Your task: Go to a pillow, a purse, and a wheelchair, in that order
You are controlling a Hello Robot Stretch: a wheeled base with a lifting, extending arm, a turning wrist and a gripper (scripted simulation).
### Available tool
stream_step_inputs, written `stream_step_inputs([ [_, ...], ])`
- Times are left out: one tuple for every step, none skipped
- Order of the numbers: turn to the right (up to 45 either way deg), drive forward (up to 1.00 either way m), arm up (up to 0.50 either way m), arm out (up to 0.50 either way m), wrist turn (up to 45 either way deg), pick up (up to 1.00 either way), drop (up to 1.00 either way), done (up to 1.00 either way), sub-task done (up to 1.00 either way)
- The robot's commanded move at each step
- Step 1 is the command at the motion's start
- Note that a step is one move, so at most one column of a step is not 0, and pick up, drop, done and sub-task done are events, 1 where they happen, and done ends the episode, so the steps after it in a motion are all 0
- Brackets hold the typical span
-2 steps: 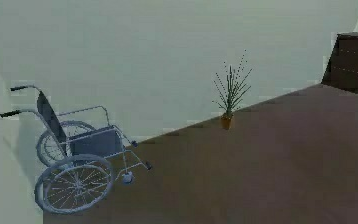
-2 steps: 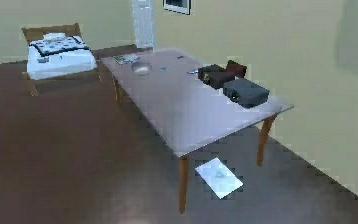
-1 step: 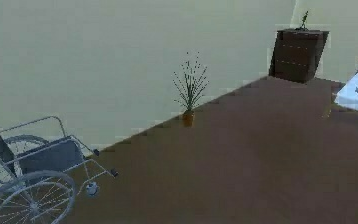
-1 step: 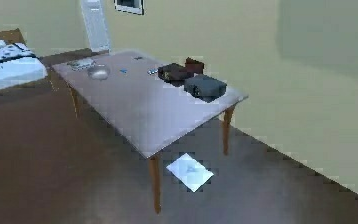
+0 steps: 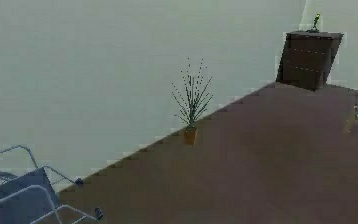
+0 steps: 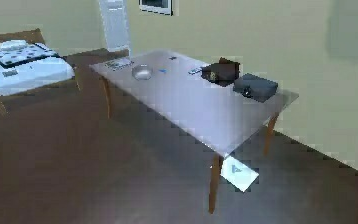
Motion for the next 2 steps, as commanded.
stream_step_inputs([
  [45.0, 0.0, 0.0, 0.0, 0.0, 0.0, 0.0, 0.0, 0.0],
  [6.0, 0.0, 0.0, 0.0, 0.0, 0.0, 0.0, 0.0, 0.0],
])
